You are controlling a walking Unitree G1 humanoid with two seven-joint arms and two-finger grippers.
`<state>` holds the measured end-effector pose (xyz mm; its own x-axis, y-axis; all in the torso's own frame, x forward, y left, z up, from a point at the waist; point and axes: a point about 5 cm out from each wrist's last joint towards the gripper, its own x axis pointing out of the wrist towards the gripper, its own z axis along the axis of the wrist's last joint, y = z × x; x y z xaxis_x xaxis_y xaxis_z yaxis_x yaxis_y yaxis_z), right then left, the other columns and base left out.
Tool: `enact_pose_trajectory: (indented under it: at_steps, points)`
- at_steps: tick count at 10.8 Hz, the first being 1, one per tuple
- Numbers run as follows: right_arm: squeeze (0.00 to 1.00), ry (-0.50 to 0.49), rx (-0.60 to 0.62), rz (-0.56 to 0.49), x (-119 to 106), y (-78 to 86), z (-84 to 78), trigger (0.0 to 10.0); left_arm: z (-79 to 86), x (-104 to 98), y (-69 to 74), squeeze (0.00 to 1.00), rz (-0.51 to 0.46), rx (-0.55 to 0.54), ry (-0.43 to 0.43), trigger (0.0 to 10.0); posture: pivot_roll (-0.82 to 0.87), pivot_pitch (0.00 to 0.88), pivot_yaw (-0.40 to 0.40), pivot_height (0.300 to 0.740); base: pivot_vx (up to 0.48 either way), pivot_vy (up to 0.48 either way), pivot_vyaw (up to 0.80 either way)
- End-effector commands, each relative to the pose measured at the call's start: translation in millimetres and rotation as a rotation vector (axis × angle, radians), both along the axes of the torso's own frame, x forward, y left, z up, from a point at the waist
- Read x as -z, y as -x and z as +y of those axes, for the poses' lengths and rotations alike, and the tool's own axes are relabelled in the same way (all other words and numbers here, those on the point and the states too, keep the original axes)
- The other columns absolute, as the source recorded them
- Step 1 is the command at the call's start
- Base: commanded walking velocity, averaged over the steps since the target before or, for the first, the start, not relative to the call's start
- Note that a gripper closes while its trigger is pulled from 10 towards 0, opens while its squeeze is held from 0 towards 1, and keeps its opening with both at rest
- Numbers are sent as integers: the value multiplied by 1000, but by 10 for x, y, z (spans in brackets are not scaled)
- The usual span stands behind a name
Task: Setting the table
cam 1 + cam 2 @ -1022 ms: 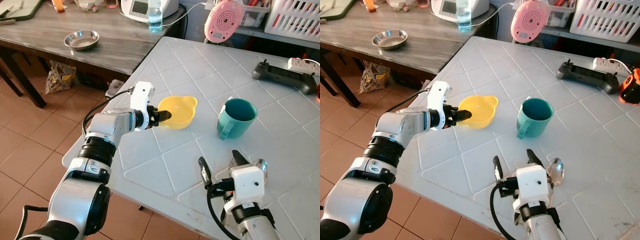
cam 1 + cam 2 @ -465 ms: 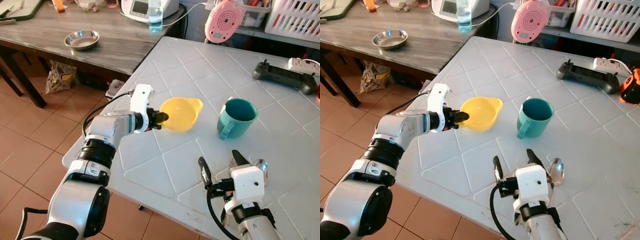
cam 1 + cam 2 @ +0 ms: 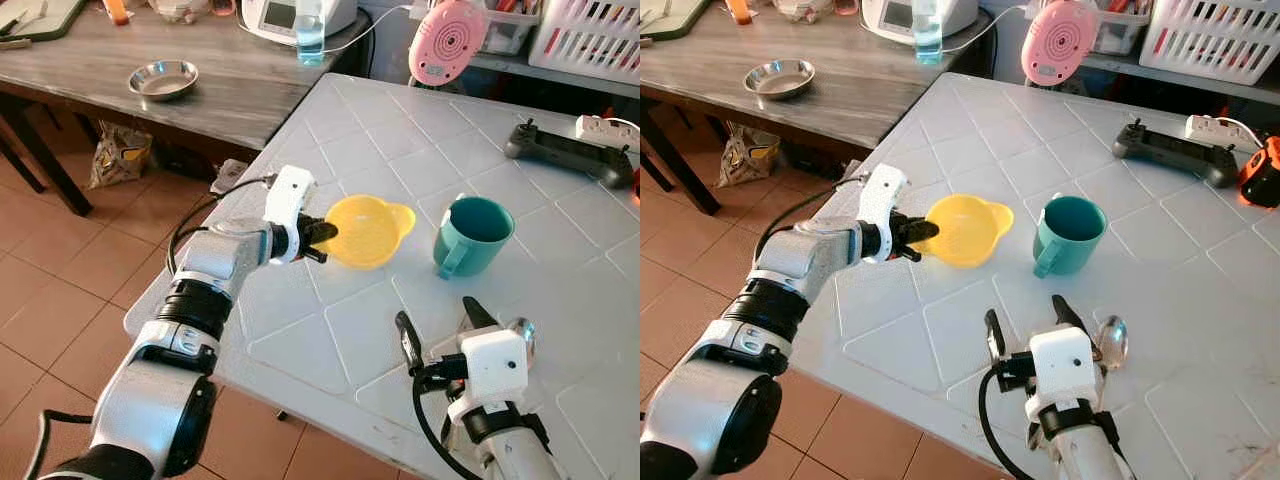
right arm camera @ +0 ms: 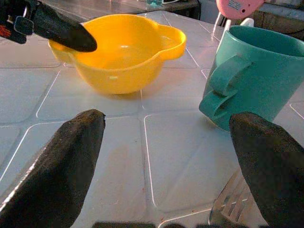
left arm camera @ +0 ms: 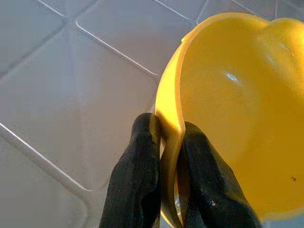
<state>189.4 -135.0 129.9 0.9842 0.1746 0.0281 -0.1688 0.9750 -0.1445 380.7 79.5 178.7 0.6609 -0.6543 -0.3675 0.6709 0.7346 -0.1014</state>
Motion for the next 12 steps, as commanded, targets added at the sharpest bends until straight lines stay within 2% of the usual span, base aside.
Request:
enact_pose_trajectory:
  at_steps: [1, 3, 4, 5, 7, 8, 10, 11, 12]
  points:
    - [0, 0, 9, 16, 31, 1, -31, 10000, -10, -63, -20, 0, -44, 38, -35, 0, 1, 118, 19, 740, 0, 0, 0]
    - [0, 1, 9, 16, 33, -1, -35, 10000, -34, -148, -32, 0, -149, 136, -102, 0, -1, 117, 17, 740, 0, 0, 0]
    - [0, 0, 11, 15, 34, -4, -38, 10000, -42, -252, -64, 0, -273, 172, -171, 0, -5, 114, 17, 740, 0, 0, 0]
    - [0, 2, 25, 5, 26, -10, -54, 10000, -33, -301, -87, 0, -355, 170, -201, 0, -5, 112, 16, 740, 0, 0, 0]
    - [0, -38, 54, -18, -55, -55, -102, 10000, -3, -349, -98, 0, -417, 154, -187, 0, -7, 105, 10, 740, 0, 0, 0]
    - [0, -73, 55, -39, -148, -88, -118, 10000, 53, -323, -106, 0, -433, 154, -229, 0, -4, 102, 3, 740, 0, 0, 0]
    - [0, -92, 50, -67, -255, -128, -129, 10000, 25, -267, -97, 0, -434, 159, -233, 0, -2, 98, -6, 740, 0, 0, 0]
    - [0, -99, 47, -79, -286, -149, -125, 10000, 34, -234, -106, 0, -435, 118, -228, 0, -1, 97, -8, 740, 0, 0, 0]
    - [0, -105, 50, -92, -324, -162, -118, 10000, 58, -251, -121, 0, -460, -12, -133, 0, -2, 93, -9, 740, 0, 0, 0]
